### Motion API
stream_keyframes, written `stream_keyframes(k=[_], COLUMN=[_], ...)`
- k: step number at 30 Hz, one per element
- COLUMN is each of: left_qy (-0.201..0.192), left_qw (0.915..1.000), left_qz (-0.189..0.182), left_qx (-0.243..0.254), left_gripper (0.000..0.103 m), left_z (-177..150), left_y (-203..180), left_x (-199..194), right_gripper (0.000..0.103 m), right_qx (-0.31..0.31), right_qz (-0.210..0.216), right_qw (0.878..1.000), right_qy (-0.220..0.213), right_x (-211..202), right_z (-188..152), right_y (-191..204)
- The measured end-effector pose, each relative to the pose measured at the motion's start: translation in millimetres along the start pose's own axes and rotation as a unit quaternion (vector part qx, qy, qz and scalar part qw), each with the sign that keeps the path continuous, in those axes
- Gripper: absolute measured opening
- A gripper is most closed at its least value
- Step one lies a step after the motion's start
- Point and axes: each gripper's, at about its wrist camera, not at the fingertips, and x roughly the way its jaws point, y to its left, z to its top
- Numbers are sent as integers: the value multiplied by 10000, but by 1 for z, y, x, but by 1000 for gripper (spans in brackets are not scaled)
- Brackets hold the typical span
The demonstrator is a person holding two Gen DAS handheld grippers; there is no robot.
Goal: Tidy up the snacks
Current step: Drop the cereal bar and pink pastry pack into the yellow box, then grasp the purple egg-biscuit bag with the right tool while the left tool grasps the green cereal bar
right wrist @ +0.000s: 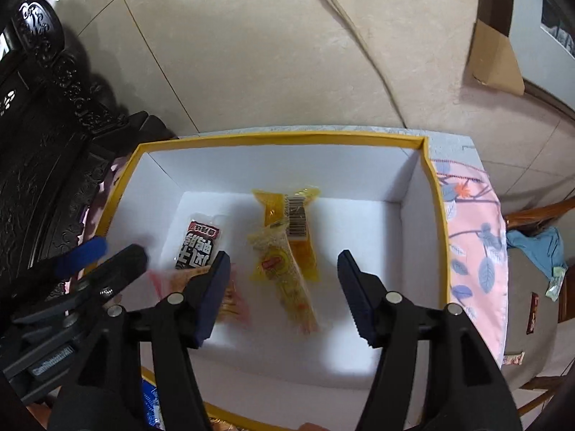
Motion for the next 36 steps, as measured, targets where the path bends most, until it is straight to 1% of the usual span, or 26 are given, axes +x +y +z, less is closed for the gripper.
stream_keyframes(k=[4, 5, 7, 10, 11, 13, 16, 18, 20, 22, 23, 25, 28, 31, 36], left_qy=[-235, -298, -448, -714, -768, -862, -870, -807, -675, -476, -392, -219, 41, 238, 319], left_qw=[9995, 9994, 9989, 9973, 9969, 9961, 9960, 9966, 9976, 9989, 9992, 9997, 10000, 9997, 9994], left_qz=[-101, -101, -89, -125, -127, -149, -168, -142, -108, -35, -60, -61, -71, -37, 10], left_qx=[-162, -165, -146, -106, -93, -123, -136, -105, -46, 42, 67, 50, -33, -85, -135], left_gripper=[80, 83, 86, 90, 93, 94, 95, 95, 95, 95, 95, 95, 95, 95, 95], left_z=[-9, -11, -20, -36, -42, -60, -92, -117, -141, -170, -181, -197, -218, -232, -243], left_y=[4, 5, 6, 10, 13, 19, 31, 39, 45, 51, 54, 58, 61, 62, 65], left_x=[-33, -42, -66, -102, -111, -131, -150, -158, -161, -164, -165, -163, -160, -158, -163], right_gripper=[63, 63, 63, 63, 64, 64, 64, 64, 64, 64, 64, 64, 64, 64, 63], right_qx=[-50, -66, -125, -259, -328, -400, -456, -488, -539, -594, -636, -631, -736, -943, -1341], right_qz=[132, 180, 323, 416, 453, 503, 540, 583, 662, 573, 491, 395, 203, 150, 120], right_qw=[9999, 9997, 9991, 9980, 9975, 9970, 9968, 9967, 9963, 9965, 9965, 9962, 9954, 9931, 9868], right_qy=[-94, -131, -252, -397, -443, -440, -369, -289, -97, 117, 235, 446, 571, 681, 898], right_x=[-22, -28, -49, -77, -87, -102, -116, -119, -121, -119, -117, -111, -99, -84, -59], right_z=[-9, -12, -23, -45, -57, -82, -125, -151, -185, -213, -230, -256, -275, -281, -281], right_y=[-3, -2, -3, -8, -12, -22, -40, -49, -62, -68, -73, -80, -84, -83, -81])
